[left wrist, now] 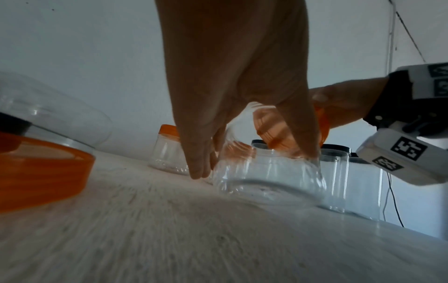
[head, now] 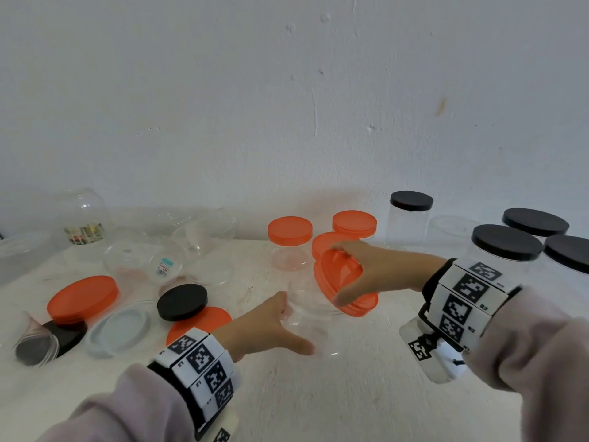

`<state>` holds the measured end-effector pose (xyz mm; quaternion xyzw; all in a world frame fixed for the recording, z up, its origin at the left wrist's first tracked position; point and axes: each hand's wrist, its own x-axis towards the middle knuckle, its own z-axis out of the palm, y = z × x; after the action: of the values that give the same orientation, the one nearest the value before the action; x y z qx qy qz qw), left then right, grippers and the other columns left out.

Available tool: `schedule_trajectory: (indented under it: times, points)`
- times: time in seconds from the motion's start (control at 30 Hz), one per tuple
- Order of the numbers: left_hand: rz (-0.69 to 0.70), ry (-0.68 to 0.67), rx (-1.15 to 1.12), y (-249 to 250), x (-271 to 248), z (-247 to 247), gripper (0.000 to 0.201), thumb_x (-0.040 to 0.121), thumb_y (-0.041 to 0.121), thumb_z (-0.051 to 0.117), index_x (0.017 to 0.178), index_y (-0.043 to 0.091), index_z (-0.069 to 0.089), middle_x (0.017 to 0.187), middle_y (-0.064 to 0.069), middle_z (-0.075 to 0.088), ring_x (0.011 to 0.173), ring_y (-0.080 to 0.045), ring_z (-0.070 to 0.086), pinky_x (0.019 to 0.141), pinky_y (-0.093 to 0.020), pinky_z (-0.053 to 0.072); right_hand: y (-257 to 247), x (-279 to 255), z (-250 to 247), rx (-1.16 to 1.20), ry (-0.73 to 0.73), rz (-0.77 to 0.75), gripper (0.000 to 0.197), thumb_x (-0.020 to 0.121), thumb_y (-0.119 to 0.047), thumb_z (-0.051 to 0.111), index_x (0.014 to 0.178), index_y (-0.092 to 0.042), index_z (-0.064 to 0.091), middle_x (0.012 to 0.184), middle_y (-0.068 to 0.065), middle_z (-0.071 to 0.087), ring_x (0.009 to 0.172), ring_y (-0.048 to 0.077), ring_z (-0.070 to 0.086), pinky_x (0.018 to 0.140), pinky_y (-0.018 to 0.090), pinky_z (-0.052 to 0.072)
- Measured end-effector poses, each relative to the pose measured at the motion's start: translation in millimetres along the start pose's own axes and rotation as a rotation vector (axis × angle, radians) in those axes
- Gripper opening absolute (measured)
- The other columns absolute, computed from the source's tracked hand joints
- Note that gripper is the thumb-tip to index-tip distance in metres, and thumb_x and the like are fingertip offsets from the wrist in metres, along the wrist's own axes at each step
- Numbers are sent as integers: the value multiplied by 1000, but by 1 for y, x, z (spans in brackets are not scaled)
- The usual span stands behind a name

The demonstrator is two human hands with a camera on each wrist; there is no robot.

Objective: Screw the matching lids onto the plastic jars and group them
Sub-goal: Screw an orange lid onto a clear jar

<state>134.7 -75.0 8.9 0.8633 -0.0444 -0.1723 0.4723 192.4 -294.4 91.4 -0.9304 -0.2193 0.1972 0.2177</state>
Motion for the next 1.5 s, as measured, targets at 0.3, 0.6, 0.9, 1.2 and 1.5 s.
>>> schedule_trajectory:
  times: [0.3,0.6,0.9,1.2,1.5]
  points:
    - [19,-8,77,2,-1,8,90,71,27,83,143,29,28,141,13,40,130,-12,37,107,-30,34,-25,7,4,-278,-120,-19,108,67,-57,77,151,-38,11,154,-9,21,139,21,28,110,40,34]
    - [12,-12,31,2,0,10,94,73,28,82,146,26,22,143,8,41,130,-11,38,107,-29,34,-47,17,5,-475,-250,5,107,61,-65,76,147,-48,15,154,-13,22,139,21,30,108,45,35]
    - [18,8,31,1,2,9,95,71,27,84,146,25,24,145,6,42,133,-15,38,112,-36,32,-55,21,11,-551,-293,-2,107,62,-59,79,147,-46,15,149,-13,26,137,21,32,107,46,36]
    - [21,24,26,-1,3,10,93,71,28,83,144,26,27,143,8,44,132,-13,40,108,-31,35,-55,19,21,-557,-219,87,109,62,-84,59,148,-28,20,144,-2,35,67,10,46,65,29,43]
    - [39,62,64,-2,7,13,93,70,31,84,144,23,27,143,6,44,131,-14,41,109,-32,36,-57,17,11,-602,-290,32,105,64,-62,76,146,-50,11,148,-8,24,132,26,36,103,51,39]
